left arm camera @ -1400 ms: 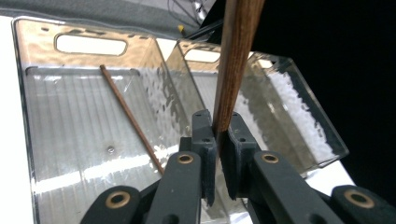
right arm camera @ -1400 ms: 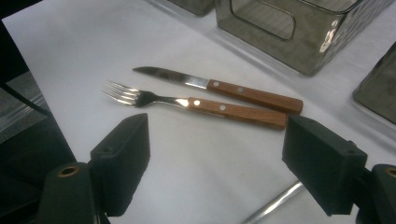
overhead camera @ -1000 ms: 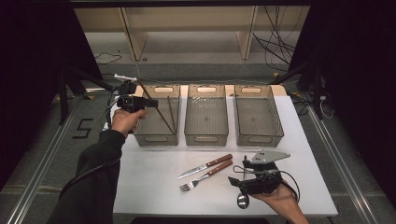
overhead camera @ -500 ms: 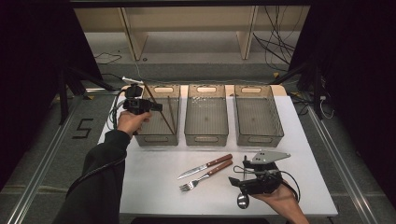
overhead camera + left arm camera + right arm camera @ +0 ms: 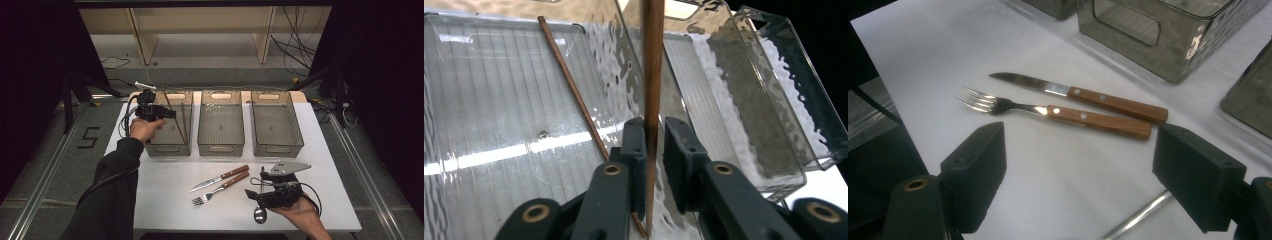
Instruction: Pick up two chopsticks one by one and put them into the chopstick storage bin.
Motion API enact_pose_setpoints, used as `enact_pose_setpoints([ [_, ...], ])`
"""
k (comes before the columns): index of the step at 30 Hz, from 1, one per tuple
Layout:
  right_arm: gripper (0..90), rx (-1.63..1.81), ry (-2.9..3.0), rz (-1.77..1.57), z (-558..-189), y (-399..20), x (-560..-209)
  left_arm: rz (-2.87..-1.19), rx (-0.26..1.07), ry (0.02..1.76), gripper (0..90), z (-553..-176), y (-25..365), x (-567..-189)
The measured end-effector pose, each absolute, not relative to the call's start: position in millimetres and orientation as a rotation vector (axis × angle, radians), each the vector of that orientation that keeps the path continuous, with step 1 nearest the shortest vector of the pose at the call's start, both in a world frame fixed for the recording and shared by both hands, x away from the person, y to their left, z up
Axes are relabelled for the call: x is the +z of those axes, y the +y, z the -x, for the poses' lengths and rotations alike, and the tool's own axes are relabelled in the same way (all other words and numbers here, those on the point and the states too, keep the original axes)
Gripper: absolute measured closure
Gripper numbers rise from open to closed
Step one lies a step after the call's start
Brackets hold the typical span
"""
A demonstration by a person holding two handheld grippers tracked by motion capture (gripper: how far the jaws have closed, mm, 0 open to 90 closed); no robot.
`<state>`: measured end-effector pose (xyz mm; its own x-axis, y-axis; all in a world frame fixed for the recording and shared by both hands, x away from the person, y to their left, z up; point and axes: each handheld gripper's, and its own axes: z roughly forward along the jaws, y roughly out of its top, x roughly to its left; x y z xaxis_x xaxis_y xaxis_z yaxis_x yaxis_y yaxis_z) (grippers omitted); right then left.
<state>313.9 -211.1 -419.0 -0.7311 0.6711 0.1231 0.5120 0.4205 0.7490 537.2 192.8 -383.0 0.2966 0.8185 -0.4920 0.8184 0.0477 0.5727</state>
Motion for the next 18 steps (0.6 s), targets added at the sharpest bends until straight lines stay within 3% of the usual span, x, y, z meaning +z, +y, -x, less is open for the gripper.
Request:
enact_pose_setpoints([
  [2,22.1,1.201,2.479,-1.044,-313.9,-210.9,-419.1,-1.741,0.022,1.498,75.4,-538.8,191.0,-383.8],
  [5,22.1,1.202,2.480,-1.044,-314.1,-210.7,-419.3,-1.741,0.041,1.517,56.0,-539.5,187.8,-382.2],
  [11,22.1,1.205,2.480,-1.044,-314.2,-211.3,-419.0,-1.728,0.074,1.561,35.2,-539.0,188.3,-378.3],
  [18,22.1,1.197,2.477,-1.050,-314.6,-211.7,-418.9,-1.713,0.060,1.497,26.5,-526.2,187.3,-366.5],
])
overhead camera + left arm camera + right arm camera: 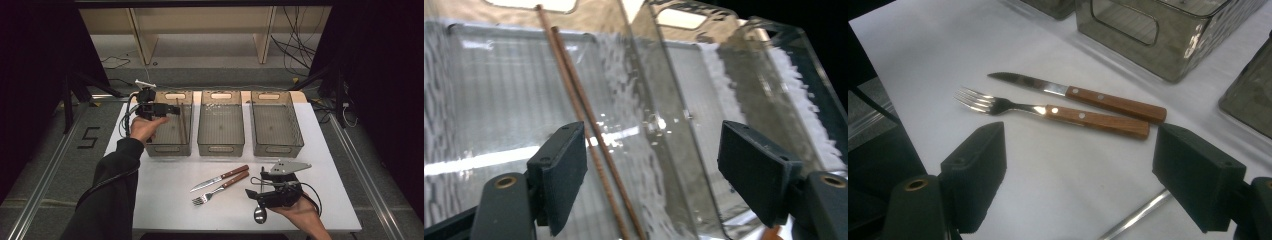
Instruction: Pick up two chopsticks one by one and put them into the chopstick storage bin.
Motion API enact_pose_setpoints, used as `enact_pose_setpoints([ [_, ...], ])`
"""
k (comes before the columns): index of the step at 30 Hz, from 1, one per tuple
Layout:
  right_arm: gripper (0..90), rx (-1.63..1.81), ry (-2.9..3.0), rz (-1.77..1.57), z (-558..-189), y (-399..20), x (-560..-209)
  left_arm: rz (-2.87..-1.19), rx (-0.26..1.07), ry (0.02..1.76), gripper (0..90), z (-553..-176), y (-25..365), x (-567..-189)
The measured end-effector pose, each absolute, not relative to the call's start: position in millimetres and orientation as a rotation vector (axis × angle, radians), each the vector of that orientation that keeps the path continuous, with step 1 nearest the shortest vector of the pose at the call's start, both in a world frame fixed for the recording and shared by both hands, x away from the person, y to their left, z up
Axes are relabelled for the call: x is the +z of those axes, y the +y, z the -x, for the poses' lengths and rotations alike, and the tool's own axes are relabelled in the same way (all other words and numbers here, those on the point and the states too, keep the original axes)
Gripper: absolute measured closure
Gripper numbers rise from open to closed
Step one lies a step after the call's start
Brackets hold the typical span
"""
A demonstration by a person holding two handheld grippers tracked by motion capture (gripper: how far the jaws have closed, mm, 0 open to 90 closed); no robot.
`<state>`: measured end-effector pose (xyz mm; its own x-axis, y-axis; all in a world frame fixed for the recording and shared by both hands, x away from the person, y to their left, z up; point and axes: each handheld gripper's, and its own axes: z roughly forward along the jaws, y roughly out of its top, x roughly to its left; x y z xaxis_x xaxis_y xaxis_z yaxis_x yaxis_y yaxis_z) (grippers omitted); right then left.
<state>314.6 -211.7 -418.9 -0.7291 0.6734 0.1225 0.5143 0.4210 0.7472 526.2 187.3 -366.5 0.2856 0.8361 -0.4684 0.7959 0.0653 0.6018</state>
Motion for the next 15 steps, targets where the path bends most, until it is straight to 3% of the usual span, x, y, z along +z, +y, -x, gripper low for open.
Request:
enact_pose_setpoints([
  [15,22.1,1.184,2.470,-1.057,-316.0,-214.6,-419.1,-1.726,0.092,1.299,22.7,-473.4,188.3,-345.4],
])
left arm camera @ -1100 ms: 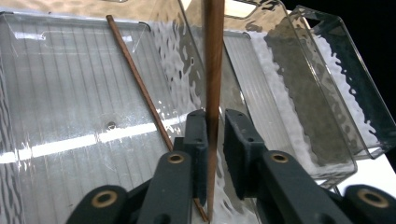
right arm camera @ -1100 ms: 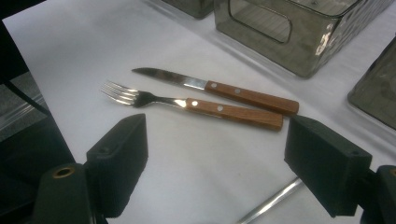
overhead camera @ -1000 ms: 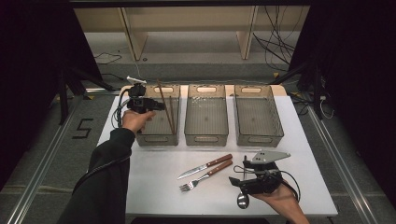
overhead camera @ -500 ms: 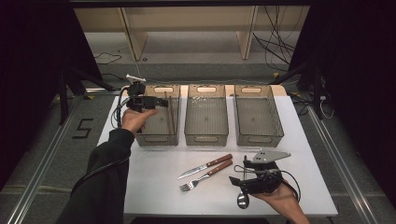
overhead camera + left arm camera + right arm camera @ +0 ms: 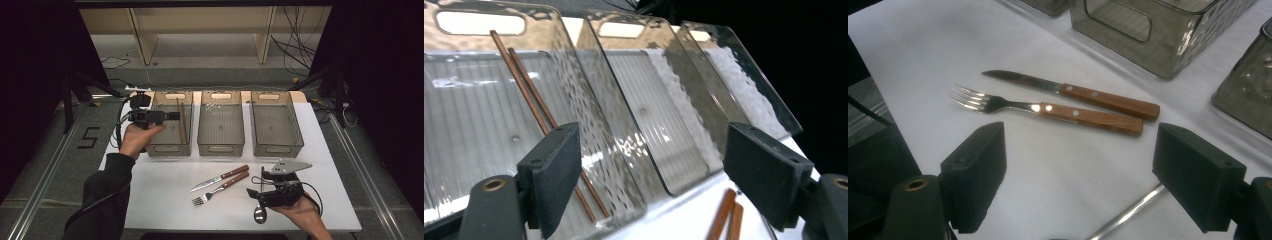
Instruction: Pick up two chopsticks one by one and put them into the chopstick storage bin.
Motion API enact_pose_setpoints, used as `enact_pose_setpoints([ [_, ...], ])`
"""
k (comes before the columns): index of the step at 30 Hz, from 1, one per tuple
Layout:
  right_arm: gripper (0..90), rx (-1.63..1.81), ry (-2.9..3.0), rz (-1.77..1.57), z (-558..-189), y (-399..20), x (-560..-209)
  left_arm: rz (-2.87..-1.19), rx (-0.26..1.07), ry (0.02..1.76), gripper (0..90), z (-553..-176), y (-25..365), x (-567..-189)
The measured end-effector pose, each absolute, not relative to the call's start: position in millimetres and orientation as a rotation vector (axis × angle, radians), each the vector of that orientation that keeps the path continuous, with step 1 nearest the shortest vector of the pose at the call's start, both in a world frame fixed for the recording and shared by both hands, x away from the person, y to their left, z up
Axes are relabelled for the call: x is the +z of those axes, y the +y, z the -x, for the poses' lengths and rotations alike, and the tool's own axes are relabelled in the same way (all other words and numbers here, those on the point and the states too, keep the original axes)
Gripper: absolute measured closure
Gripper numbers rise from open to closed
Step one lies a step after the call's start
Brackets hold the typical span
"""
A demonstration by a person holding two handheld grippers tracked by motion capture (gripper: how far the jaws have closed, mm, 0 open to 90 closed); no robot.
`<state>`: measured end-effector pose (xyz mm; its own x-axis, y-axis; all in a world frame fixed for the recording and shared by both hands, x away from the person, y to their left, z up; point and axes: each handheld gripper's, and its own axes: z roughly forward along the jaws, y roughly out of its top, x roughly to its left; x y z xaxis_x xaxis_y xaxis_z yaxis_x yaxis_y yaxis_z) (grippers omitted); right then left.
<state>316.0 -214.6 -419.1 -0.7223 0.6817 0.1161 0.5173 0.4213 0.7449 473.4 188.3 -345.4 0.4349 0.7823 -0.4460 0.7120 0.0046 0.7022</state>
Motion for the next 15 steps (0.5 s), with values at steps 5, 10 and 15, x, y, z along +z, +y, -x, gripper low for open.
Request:
enact_pose_setpoints([
  [5,22.1,1.176,2.465,-1.055,-317.1,-217.0,-418.0,-1.715,0.098,1.221,20.9,-444.6,192.5,-354.6],
  [10,22.3,1.166,2.460,-1.061,-318.4,-220.0,-417.0,-1.719,0.117,1.178,19.7,-424.7,194.3,-366.0],
  [15,23.0,1.124,2.462,-1.085,-320.6,-220.2,-418.7,-1.727,0.123,1.152,19.3,-410.4,195.5,-379.3],
])
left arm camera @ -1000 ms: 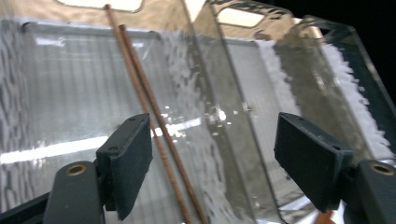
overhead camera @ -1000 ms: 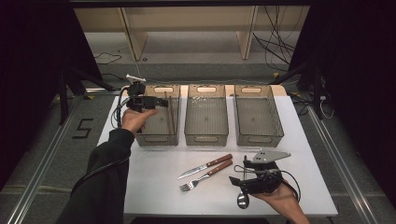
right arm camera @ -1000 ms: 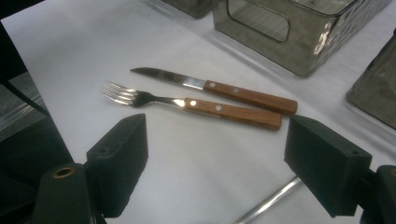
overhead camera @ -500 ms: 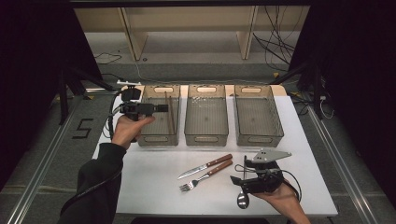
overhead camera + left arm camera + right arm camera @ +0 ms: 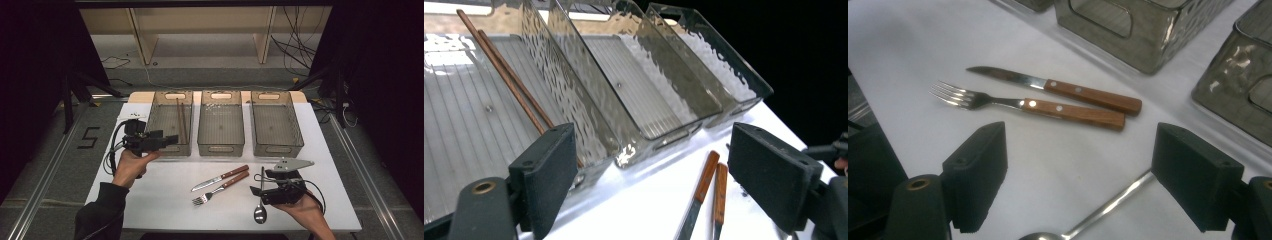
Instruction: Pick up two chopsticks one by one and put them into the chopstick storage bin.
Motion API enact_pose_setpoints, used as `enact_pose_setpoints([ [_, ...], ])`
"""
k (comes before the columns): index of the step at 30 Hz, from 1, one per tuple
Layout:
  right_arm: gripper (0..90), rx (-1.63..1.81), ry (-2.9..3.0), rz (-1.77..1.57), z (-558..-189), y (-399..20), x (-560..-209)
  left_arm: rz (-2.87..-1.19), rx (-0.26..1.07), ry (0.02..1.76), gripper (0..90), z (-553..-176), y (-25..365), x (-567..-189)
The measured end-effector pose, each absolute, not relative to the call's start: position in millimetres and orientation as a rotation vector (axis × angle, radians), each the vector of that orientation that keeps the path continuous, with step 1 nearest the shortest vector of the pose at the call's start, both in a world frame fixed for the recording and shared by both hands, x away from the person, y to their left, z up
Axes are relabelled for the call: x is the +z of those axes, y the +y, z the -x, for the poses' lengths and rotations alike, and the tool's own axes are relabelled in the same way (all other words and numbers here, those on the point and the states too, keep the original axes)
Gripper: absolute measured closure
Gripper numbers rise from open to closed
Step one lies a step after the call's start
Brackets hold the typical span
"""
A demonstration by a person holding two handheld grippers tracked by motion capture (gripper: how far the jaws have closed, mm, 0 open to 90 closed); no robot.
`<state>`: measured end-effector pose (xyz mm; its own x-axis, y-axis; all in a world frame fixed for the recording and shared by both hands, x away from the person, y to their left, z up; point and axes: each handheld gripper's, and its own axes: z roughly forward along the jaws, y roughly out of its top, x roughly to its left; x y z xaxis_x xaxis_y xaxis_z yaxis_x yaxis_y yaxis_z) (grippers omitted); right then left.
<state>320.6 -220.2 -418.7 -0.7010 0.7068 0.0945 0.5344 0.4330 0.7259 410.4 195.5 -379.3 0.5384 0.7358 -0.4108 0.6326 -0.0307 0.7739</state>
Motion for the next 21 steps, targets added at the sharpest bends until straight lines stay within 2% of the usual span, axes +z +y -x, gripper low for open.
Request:
enact_pose_setpoints([
  [14,25.4,0.863,2.483,-1.290,-322.8,-214.0,-429.6,-1.737,0.153,1.113,17.8,-376.7,200.8,-402.1],
  [21,28.4,0.763,2.480,-1.372,-325.5,-210.5,-436.7,-1.728,0.215,1.076,17.7,-361.4,207.3,-411.9],
])
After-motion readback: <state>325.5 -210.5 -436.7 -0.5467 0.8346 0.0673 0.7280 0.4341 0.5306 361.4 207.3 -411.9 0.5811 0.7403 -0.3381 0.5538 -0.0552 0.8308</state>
